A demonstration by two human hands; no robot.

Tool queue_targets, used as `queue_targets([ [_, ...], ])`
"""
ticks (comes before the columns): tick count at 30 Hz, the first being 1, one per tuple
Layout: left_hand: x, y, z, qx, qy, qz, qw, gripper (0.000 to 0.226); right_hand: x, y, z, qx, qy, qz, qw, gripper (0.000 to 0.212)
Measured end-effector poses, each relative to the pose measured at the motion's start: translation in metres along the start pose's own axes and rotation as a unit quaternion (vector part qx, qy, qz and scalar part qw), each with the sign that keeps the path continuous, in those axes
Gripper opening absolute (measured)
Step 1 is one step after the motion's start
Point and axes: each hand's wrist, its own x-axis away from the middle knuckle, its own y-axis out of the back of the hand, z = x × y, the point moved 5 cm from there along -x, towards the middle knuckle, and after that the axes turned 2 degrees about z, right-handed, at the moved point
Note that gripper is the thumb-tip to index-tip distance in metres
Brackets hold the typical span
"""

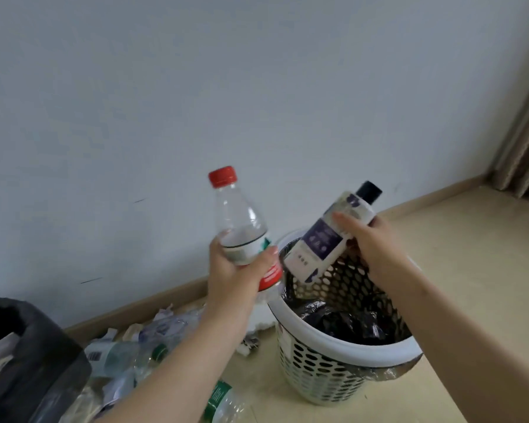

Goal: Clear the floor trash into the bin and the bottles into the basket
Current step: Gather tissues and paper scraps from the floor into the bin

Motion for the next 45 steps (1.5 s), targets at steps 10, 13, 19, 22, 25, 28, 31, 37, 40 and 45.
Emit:
queue_targets([
  [10,0.008,-0.058,0.044,-0.168,0.089,0.154,0.97,0.086,-0.002,0.024,-0.052,0.158,-0.08,-0.006,0.984,0.039],
  [13,0.008,-0.049,0.04,-0.183,0.076,0.131,0.971,0.063,-0.001,0.019,-0.052,0.177,-0.077,-0.014,0.981,0.031],
  [19,-0.001,-0.006,0.032,-0.206,0.073,0.042,0.975,0.019,0.009,-0.012,-0.027,0.184,-0.014,0.002,0.983,0.015],
  [22,-0.001,0.023,0.031,-0.218,0.076,0.035,0.972,0.021,0.026,-0.048,-0.011,0.189,0.046,0.043,0.98,0.007],
  [25,-0.001,0.062,0.042,-0.2,0.095,0.017,0.975,0.022,0.05,-0.093,-0.007,0.18,0.082,0.107,0.974,0.007],
  [28,0.011,0.101,0.063,-0.198,0.128,-0.01,0.972,0.019,0.076,-0.137,-0.022,0.185,0.088,0.169,0.964,0.013],
  [31,0.04,0.144,0.108,-0.17,0.179,-0.086,0.965,0.021,0.099,-0.168,-0.062,0.213,0.056,0.223,0.95,0.015],
  [37,0.125,0.166,0.195,-0.311,0.242,-0.061,0.917,0.017,0.144,-0.145,-0.203,0.302,-0.109,0.189,0.928,0.007],
  [40,0.152,0.159,0.215,-0.462,0.182,0.074,0.865,0.025,0.167,-0.11,-0.253,0.404,-0.113,0.174,0.891,0.021],
  [45,0.187,0.156,0.223,-0.651,-0.039,0.333,0.681,0.033,0.202,-0.082,-0.271,0.507,-0.012,0.164,0.846,0.031],
])
